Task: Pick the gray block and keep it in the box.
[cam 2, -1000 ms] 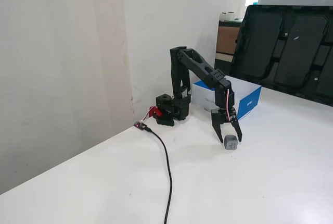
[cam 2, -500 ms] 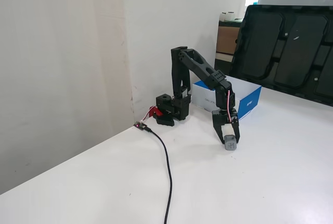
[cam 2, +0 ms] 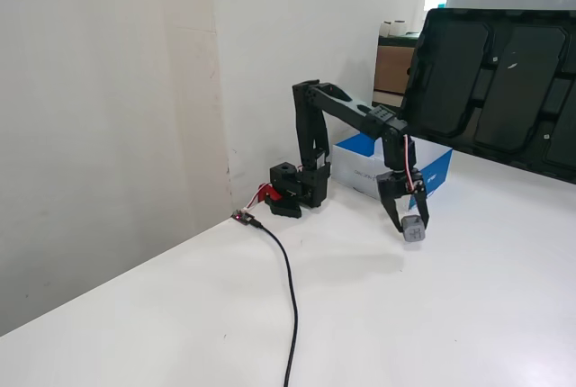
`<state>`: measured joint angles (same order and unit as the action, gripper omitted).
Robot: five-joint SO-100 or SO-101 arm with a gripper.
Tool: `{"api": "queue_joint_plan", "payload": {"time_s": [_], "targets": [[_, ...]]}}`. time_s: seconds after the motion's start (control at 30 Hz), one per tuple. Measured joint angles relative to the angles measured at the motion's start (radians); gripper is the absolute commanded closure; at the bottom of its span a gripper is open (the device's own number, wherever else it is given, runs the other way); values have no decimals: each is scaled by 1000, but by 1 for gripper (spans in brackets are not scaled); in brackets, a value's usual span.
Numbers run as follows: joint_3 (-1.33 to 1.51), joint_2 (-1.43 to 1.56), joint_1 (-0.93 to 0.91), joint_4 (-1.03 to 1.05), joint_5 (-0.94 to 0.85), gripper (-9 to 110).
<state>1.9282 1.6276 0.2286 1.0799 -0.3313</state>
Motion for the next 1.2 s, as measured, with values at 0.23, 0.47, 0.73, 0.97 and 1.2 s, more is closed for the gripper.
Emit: {"api": "queue_joint_plan", "payload": {"time_s": [0.23,0.47,0.73,0.97,1.2], "targets": [[-138,77,132,138,91,96],[-314,104,330,299,216,96],[-428,107,606,410,383,96],[-430,107,867,419,532,96],[-430,97,1055,411,614,96]]}}
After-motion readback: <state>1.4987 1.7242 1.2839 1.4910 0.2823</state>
